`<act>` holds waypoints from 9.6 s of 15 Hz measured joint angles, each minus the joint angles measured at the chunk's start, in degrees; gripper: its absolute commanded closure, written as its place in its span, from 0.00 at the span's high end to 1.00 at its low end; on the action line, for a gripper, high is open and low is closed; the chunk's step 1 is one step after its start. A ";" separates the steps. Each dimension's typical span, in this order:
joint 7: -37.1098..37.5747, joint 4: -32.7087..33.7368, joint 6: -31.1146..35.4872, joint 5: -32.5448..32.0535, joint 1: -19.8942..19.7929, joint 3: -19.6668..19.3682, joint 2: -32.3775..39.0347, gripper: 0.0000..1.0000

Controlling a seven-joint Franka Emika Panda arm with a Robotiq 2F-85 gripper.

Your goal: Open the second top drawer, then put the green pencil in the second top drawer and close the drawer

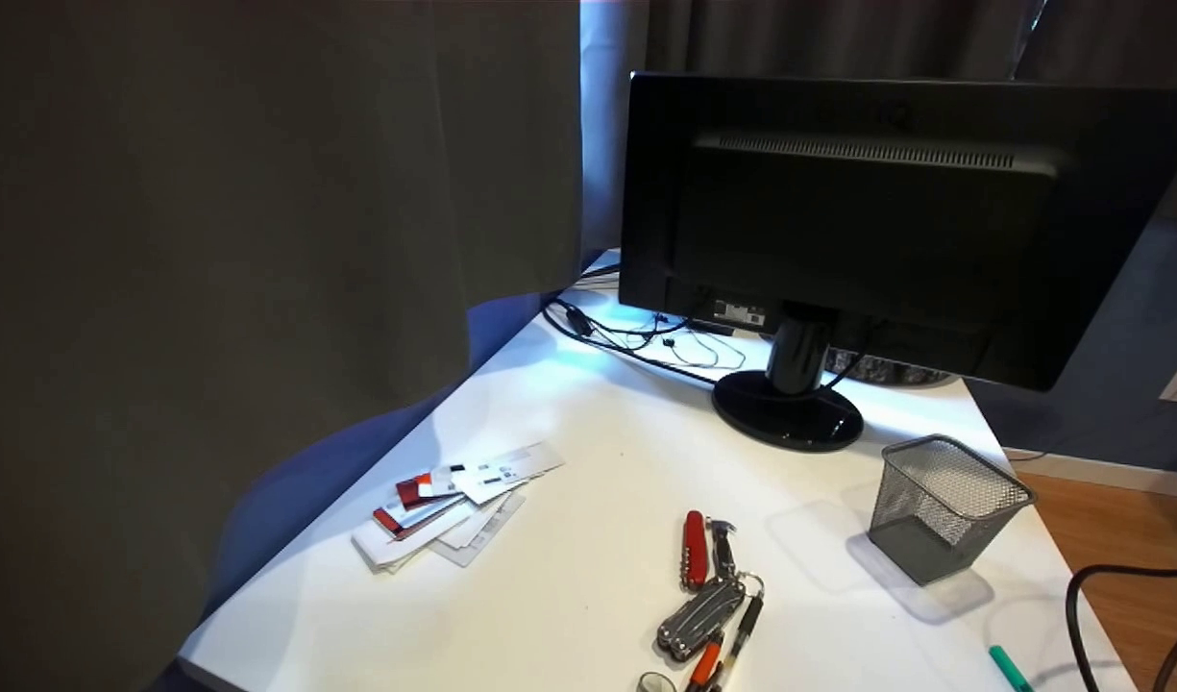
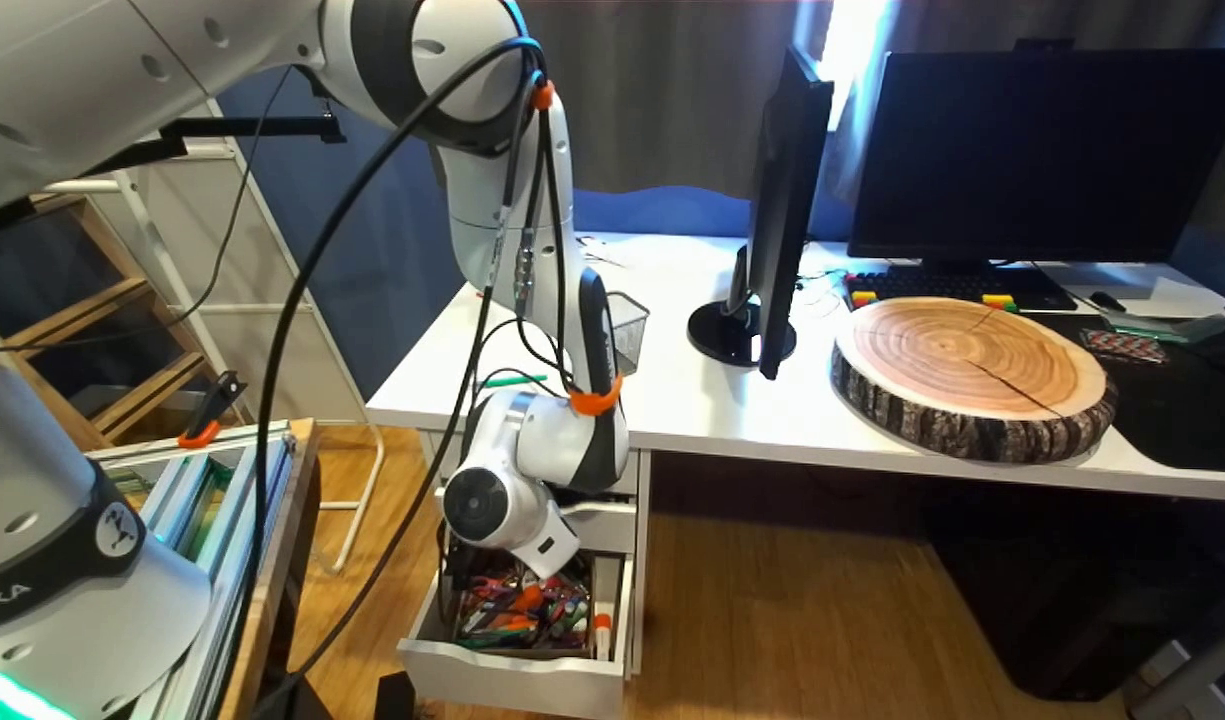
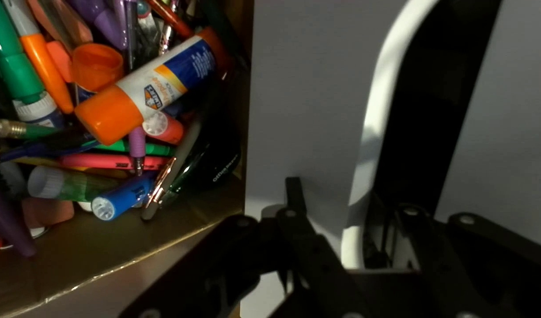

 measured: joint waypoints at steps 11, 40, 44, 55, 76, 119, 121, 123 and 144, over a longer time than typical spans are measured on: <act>1.03 -3.83 2.51 -0.96 2.48 -3.57 -2.00 0.11; -1.46 -12.70 2.79 -7.40 2.45 -11.57 -6.46 1.00; -2.98 -15.49 6.23 -9.47 2.69 -11.53 -12.48 1.00; -1.09 -24.01 20.28 -20.49 5.60 -2.09 -33.75 1.00; 11.75 -16.26 39.53 -22.77 14.51 13.43 -41.72 1.00; 11.65 -19.48 42.52 -18.08 19.19 -3.92 -36.54 0.07; 11.71 -20.32 42.17 -18.08 18.52 -3.45 -36.99 0.41; 11.84 -21.02 41.85 -18.08 17.88 -2.78 -37.24 0.47; 15.28 -31.57 41.44 -29.05 -1.75 15.28 -45.75 1.00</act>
